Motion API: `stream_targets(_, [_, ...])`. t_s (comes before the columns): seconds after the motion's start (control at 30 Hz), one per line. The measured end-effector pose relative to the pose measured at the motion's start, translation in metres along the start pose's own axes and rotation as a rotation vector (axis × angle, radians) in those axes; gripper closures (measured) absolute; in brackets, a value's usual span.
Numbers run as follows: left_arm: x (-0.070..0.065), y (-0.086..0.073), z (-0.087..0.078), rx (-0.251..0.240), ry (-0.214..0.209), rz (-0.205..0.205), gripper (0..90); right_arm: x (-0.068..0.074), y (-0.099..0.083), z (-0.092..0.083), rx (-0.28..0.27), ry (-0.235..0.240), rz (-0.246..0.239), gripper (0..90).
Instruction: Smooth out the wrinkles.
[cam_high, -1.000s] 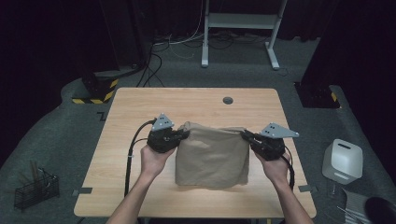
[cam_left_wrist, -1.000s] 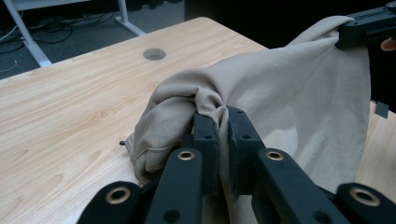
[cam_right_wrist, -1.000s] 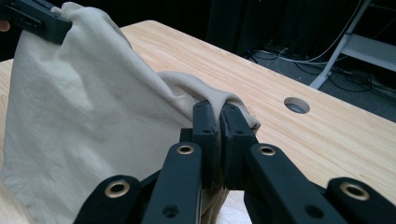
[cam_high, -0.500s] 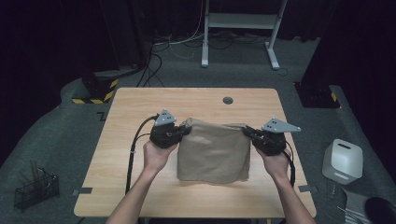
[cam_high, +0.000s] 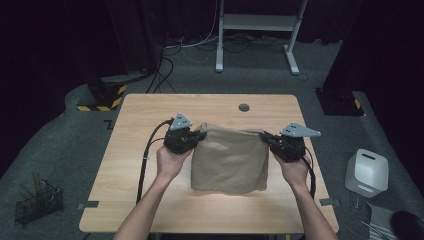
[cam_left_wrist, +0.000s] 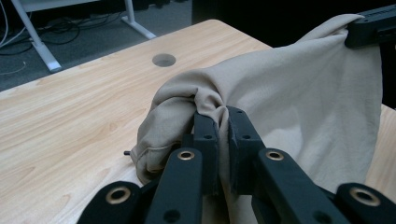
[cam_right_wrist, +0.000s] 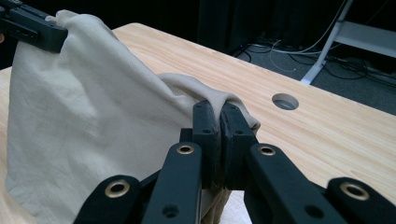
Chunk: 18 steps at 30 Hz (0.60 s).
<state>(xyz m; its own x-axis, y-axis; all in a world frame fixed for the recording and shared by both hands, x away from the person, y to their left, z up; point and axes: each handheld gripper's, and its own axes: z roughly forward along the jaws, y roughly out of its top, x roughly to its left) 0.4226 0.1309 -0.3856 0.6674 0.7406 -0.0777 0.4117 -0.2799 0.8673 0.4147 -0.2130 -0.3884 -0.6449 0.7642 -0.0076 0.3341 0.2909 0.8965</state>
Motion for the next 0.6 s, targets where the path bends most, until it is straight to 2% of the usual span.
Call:
stream_targets(0.37, [0.011, 0.000, 0.014, -0.013, 0.005, -0.025, 84.1, -0.008, -0.001, 0.018, 0.026, -0.035, 0.002, 85.9])
stream_targets(0.6, [0.016, -0.002, 0.022, -0.008, 0.009, -0.039, 84.1, -0.015, -0.003, 0.028, 0.037, -0.036, 0.028, 85.8])
